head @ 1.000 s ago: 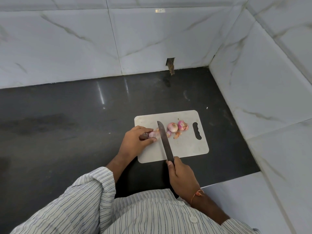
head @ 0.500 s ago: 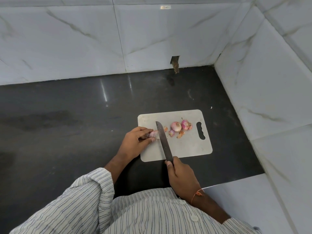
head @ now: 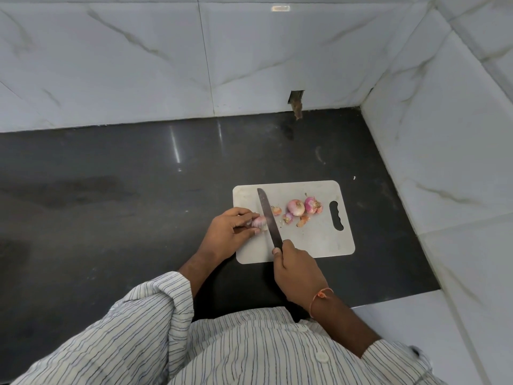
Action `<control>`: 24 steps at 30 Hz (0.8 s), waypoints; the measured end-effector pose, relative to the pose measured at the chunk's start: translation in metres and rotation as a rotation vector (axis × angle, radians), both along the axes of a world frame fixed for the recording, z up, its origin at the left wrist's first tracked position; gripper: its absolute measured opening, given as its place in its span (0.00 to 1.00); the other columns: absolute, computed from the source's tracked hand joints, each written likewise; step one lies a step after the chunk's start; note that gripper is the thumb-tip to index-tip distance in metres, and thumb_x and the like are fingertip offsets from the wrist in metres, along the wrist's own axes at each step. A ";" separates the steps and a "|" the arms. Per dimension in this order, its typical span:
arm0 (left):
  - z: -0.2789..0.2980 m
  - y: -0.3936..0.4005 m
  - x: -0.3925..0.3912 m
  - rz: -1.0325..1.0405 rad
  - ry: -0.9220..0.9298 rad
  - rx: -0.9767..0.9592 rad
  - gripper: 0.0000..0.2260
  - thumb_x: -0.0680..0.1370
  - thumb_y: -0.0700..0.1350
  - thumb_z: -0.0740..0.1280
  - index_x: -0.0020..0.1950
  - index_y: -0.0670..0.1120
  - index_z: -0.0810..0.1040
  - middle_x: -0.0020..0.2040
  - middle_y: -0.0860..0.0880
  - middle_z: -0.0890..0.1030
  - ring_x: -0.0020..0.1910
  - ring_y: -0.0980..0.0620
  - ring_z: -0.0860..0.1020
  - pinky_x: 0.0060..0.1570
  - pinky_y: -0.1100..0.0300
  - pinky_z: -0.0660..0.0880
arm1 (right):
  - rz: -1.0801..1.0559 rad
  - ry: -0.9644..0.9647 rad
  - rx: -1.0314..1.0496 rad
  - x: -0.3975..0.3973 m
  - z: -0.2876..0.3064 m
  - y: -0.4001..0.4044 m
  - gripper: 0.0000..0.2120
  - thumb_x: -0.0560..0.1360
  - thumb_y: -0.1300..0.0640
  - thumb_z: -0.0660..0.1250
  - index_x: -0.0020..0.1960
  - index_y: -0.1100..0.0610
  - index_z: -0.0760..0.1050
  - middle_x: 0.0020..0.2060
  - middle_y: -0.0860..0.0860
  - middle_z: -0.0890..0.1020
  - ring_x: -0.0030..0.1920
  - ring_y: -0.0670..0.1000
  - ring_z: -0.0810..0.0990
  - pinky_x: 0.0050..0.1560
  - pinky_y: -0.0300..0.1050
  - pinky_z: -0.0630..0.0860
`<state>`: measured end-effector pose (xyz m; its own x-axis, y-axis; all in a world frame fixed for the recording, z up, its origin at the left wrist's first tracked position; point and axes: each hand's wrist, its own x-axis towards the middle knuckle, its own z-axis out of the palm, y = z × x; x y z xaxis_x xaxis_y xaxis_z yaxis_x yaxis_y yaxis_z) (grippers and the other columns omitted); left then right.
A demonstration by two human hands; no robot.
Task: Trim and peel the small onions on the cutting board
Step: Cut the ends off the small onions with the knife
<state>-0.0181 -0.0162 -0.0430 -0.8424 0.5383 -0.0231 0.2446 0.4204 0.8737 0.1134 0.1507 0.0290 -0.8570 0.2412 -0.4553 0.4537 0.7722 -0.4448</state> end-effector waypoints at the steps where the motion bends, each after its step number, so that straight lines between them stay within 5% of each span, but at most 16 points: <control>1: -0.001 0.000 0.000 0.013 -0.005 -0.004 0.18 0.77 0.44 0.80 0.66 0.48 0.87 0.59 0.59 0.84 0.60 0.61 0.81 0.60 0.69 0.77 | 0.005 -0.004 0.006 -0.004 0.001 0.001 0.12 0.88 0.47 0.52 0.51 0.53 0.66 0.38 0.48 0.76 0.38 0.48 0.76 0.38 0.47 0.70; 6: -0.004 0.001 0.000 0.050 -0.033 -0.011 0.18 0.77 0.46 0.80 0.67 0.50 0.86 0.59 0.60 0.83 0.59 0.62 0.81 0.57 0.72 0.76 | 0.034 -0.014 0.053 -0.011 0.008 0.002 0.12 0.88 0.47 0.52 0.52 0.53 0.66 0.38 0.49 0.76 0.36 0.49 0.75 0.36 0.46 0.68; 11: -0.002 0.008 0.000 0.172 -0.058 -0.014 0.13 0.78 0.50 0.78 0.63 0.52 0.88 0.52 0.62 0.84 0.49 0.64 0.82 0.49 0.73 0.76 | 0.023 -0.013 0.087 0.000 0.002 -0.011 0.12 0.88 0.46 0.51 0.55 0.53 0.67 0.42 0.52 0.82 0.41 0.53 0.82 0.42 0.53 0.80; 17: -0.003 0.011 -0.006 0.207 -0.106 -0.044 0.13 0.79 0.52 0.78 0.63 0.54 0.88 0.48 0.58 0.87 0.43 0.57 0.84 0.47 0.59 0.83 | 0.007 -0.032 0.061 0.018 -0.008 -0.017 0.09 0.88 0.47 0.50 0.54 0.50 0.63 0.38 0.45 0.76 0.37 0.47 0.77 0.37 0.43 0.72; 24: 0.001 0.014 -0.005 0.261 -0.214 -0.025 0.14 0.79 0.54 0.77 0.63 0.52 0.88 0.47 0.60 0.88 0.44 0.61 0.85 0.47 0.63 0.83 | 0.013 -0.025 0.069 0.014 -0.012 -0.020 0.09 0.89 0.48 0.51 0.53 0.50 0.61 0.38 0.46 0.75 0.34 0.47 0.73 0.35 0.46 0.67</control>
<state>-0.0233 -0.0021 -0.0415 -0.9264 0.3024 -0.2245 -0.0614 0.4668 0.8822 0.1278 0.1303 0.0170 -0.8489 0.2617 -0.4593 0.4538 0.8064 -0.3791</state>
